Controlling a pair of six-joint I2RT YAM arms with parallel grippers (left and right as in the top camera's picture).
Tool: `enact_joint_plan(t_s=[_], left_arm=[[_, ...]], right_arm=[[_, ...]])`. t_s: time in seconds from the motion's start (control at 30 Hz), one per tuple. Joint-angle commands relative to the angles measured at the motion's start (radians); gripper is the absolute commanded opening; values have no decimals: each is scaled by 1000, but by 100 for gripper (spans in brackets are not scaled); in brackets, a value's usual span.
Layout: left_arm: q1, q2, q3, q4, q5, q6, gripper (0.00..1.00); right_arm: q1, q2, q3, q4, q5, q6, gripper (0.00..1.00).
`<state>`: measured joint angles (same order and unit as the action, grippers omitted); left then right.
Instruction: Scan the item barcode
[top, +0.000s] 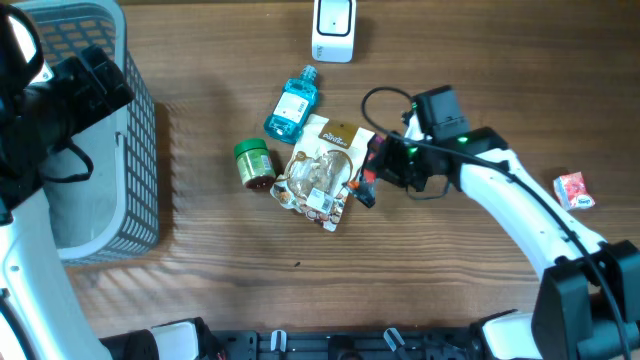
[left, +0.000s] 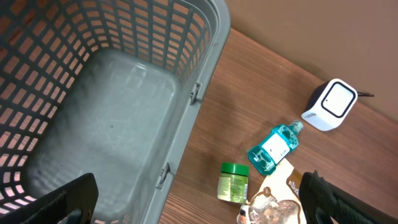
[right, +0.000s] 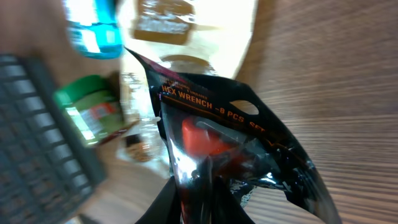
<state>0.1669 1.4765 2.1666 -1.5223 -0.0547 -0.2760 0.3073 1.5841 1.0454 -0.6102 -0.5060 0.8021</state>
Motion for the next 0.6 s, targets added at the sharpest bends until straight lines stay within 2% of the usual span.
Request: enact_joint_plan(t_s=[0.0,0.1,0.13,0.27,0.37,0.43,0.5,0.57], left_arm=[[8,6,8,2,5,-1,100],[8,6,8,2,5,-1,100],[8,6,8,2,5,-2,100],[8,6,8,2,5,-2,100],[8,6,8,2,5,-2,100],[8,6,8,2,5,-2,100],[8,6,8,2,5,-2,100],[8,6,8,2,5,-2,100]], right_arm=[[-64,-40,0,11,-237,42,5],[-134,-39,0,-16,-361,169,5],[-162,-38,0,-37,-393,251,5],[-214,-37,0,-59,-390,417,5],[-215,-37,0,-173,-380,528,5],[-215,-37,0,-305,-375,674,5],[-219,-37,0,-348,-379,757,5],[-219,-37,0,-395,-406,911,5]])
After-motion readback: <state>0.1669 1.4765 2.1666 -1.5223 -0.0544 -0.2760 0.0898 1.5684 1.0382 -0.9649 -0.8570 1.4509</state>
